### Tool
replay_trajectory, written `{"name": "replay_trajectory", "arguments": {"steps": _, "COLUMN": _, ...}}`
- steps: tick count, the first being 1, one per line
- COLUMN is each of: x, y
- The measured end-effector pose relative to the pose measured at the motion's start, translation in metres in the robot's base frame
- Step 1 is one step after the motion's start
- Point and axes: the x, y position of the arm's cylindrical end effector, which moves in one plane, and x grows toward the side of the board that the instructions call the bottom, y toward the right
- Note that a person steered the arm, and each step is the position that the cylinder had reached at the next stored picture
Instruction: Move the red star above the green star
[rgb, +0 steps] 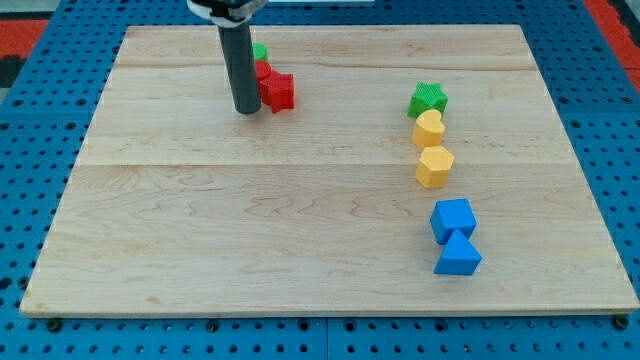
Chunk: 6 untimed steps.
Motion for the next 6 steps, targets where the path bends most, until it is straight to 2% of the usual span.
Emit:
{"name": "replay_trajectory", "arguments": {"steps": 1, "x": -0.011, "y": 0.083}}
{"name": "replay_trajectory", "arguments": {"steps": 2, "x": -0.016, "y": 0.14}}
{"name": "replay_trajectory", "arguments": {"steps": 3, "x": -0.023, "y": 0.067}}
{"name": "replay_trajectory", "arguments": {"steps": 4, "x": -0.042, "y": 0.049}}
{"name": "replay_trajectory", "arguments": {"steps": 5, "x": -0.057, "y": 0.144}}
{"name": "replay_trajectory", "arguments": {"steps": 6, "x": -0.057, "y": 0.202}}
